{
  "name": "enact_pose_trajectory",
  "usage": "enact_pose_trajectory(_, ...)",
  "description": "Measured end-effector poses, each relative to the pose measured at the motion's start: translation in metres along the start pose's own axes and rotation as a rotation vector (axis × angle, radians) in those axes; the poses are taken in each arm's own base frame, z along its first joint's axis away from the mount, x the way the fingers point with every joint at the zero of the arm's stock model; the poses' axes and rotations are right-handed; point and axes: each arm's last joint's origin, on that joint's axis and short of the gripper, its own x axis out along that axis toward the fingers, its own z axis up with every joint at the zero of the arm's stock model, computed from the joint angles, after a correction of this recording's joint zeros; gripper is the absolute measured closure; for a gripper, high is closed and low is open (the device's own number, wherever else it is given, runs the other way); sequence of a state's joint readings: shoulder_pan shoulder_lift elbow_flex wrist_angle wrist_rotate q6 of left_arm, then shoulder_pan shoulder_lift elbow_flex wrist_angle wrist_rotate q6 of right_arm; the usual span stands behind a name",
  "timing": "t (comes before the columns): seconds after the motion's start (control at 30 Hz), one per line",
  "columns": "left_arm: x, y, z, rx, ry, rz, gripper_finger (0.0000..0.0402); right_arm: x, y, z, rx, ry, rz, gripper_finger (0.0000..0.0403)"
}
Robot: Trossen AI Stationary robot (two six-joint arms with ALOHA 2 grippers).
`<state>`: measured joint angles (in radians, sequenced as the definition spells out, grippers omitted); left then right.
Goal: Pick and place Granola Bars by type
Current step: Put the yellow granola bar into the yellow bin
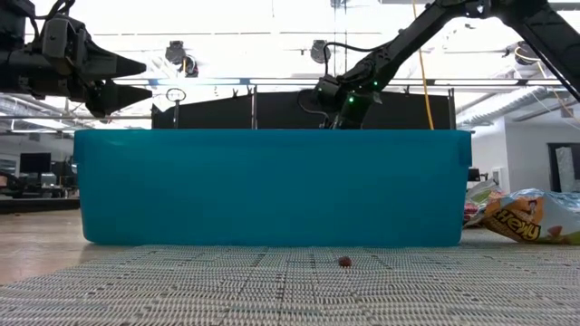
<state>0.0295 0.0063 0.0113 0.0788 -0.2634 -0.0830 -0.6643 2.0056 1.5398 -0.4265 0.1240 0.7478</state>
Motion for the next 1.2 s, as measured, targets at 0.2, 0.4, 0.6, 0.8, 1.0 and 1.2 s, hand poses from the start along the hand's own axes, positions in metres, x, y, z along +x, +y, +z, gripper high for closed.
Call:
enact_pose_trajectory(0.2,0.000,0.000,0.000,0.000,0.000,0.000,0.0009,-0.003,0.006,0.005,-0.028,-0.060,0.054,0.0198)
enact_pose_trajectory(0.4,0.000,0.000,0.000,0.000,0.000,0.000,0.0009,-0.034,0.022,0.021,-0.217,-0.212,0.191,0.0198)
enact_pose_trajectory(0.6,0.000,0.000,0.000,0.000,0.000,0.000,0.0009,-0.074,0.031,0.030,-0.402,-0.291,0.323,0.0201)
enact_pose_trajectory(0.8,0.000,0.000,0.000,0.000,0.000,0.000,0.0009,-0.117,0.037,0.028,-0.578,-0.342,0.389,0.0202)
enact_pose_trajectory(1.0,0.000,0.000,0.000,0.000,0.000,0.000,0.0009,-0.164,0.036,0.023,-0.682,-0.378,0.455,0.0202)
enact_pose_trajectory(1.2,0.000,0.000,0.000,0.000,0.000,0.000,0.0009,-0.207,0.031,0.015,-0.755,-0.307,0.529,0.0202)
